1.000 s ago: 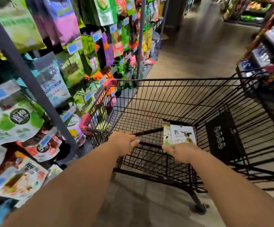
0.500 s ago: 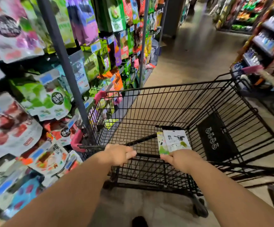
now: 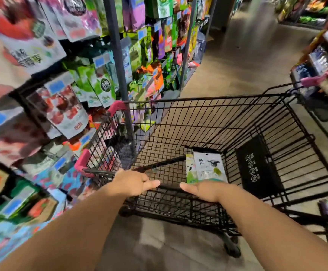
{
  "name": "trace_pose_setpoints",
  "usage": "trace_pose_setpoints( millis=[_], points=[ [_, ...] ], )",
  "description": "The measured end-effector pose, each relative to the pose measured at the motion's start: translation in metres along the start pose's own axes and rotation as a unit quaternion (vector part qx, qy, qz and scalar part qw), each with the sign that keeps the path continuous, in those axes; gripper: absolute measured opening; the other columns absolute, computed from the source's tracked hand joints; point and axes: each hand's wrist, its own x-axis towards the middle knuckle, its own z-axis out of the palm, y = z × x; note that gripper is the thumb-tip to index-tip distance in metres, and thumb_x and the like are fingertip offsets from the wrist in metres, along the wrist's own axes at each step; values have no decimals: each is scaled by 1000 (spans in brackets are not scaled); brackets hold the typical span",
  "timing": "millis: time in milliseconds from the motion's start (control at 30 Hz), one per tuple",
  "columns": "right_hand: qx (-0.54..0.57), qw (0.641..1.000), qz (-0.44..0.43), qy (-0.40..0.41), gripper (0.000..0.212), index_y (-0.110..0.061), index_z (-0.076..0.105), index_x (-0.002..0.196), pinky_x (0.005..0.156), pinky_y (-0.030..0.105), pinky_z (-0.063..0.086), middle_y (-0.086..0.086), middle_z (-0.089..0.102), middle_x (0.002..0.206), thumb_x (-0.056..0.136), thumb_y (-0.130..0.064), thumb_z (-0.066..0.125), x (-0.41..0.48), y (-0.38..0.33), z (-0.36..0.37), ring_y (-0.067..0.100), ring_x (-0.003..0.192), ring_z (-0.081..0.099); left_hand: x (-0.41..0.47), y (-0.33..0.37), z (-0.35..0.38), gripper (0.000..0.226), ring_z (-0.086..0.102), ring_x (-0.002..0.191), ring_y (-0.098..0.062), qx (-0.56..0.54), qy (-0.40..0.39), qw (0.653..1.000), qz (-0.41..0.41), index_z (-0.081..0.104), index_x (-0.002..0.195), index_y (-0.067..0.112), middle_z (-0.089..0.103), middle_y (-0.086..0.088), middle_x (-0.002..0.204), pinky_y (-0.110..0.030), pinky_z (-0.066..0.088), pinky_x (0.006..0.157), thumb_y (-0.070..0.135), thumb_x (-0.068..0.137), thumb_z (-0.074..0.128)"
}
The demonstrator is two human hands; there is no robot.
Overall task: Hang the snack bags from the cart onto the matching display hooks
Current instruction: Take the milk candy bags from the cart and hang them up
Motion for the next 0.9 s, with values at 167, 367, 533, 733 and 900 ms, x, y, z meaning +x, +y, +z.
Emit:
trace_pose_setpoints(
  millis=[167,367,533,733,900],
  points=[
    [86,995,-28,-40,99,-30,22,154,120,41,15,0,17,163,75,-85,42,-19,-3,30,24,148,18,-40,-5,37,91,52,67,-21,-4,108,992,61,46,62,19,51,-2,66,-37,35,63,93,63,-8],
    [-107,980,-47,-163,112,-23,44,145,114,41,29,7,40,152,57,-91,32,-11,-7,62,26,136,41,-69,4,75,114,63,86,-18,7,99,995,8,58,81,24,67,2,86,-37,51,77,92,48,-27],
    [-135,984,1,-117,85,-7,45,141,109,42,35,15,40,150,85,-70,48,18,16,62,33,134,42,-78,16,65,83,61,92,-20,-34,-13,998,-46,55,76,23,65,1,88,-37,48,85,90,72,6],
    [-76,995,45,-46,59,-16,44,143,108,30,31,8,42,149,95,-49,52,37,30,38,26,134,41,-67,15,50,73,51,123,-21,-133,-107,983,-61,64,119,26,59,-1,132,-43,35,109,79,85,26],
    [-78,995,56,-11,61,-8,45,141,103,30,36,11,47,145,96,-49,50,67,27,43,27,130,46,-23,22,49,74,33,141,-26,-179,-81,978,-65,44,143,17,36,-10,153,-44,23,115,67,95,17]
  ],
)
